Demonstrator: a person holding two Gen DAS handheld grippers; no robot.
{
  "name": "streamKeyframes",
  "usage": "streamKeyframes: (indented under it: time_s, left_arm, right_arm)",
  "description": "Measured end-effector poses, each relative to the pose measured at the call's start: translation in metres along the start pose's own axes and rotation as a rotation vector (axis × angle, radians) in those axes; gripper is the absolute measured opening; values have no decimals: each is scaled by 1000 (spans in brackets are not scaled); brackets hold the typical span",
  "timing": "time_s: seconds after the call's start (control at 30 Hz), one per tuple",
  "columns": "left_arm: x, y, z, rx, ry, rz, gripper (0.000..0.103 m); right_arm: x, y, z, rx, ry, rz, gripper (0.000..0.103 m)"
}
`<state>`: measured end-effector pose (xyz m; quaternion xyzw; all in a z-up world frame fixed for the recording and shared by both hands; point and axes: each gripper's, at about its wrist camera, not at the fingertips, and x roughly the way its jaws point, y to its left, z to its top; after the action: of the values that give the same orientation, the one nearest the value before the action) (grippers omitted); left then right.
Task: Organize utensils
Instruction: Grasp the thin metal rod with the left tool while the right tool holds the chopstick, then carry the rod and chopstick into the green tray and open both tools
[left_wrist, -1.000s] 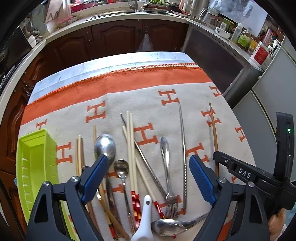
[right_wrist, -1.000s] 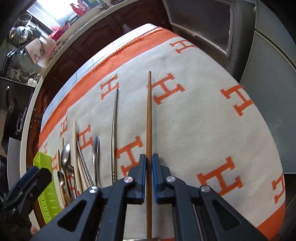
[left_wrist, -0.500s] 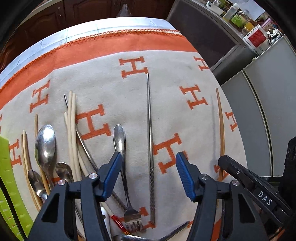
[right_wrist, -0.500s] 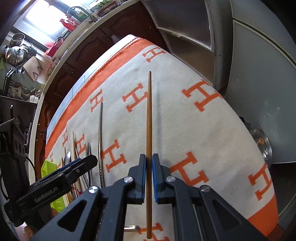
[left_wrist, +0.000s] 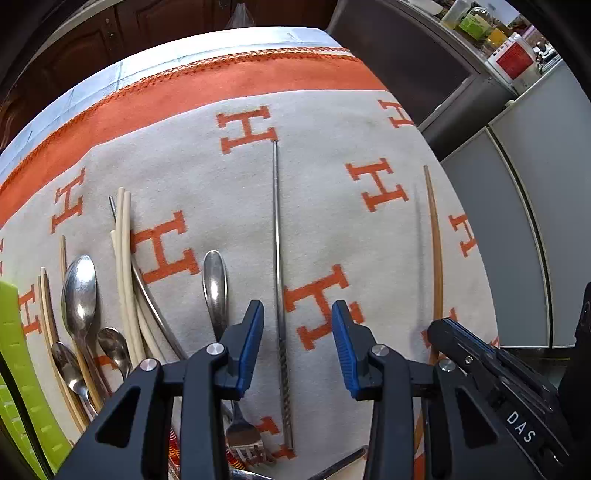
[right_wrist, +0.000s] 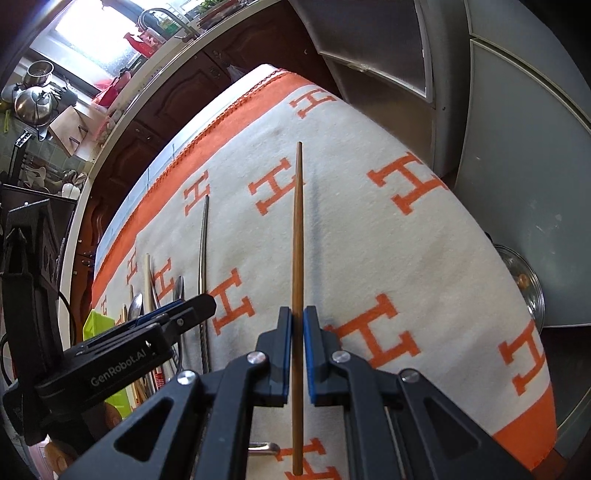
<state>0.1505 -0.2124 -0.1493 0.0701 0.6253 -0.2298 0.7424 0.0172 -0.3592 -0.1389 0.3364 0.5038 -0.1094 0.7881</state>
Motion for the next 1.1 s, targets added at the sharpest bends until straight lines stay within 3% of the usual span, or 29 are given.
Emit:
streamKeyframes:
  time_s: [0.1,0.23,0.3,0.53,0.83,0.93,1.1]
  left_arm:
    - [8,3,2,-14,31,7,36]
    - [13,-2,3,-1,16,40,35]
    - [18,-13,3,17,2,95,4]
    - [8,-2,-1,-39,-22,45,3]
    - [-73,36,-41,-92,-147,-14,3]
    - [-106,67,-70,-128,-209,24,3]
    - [-148,129,-120,-196,-296,201,3]
  right_arm:
    - [0,-1,0,4,3,2,7]
    - [0,0,-2,2,4,4,7]
    - [1,0,-3,0,10,3,7]
    - [-4,10,-9,-28,13,11,7]
    - [-25,40,-17,-98,16,84,6]
    - [-28,67,-26,-161,31,114,6]
    - [-22,131,-52,-321,90,157,6]
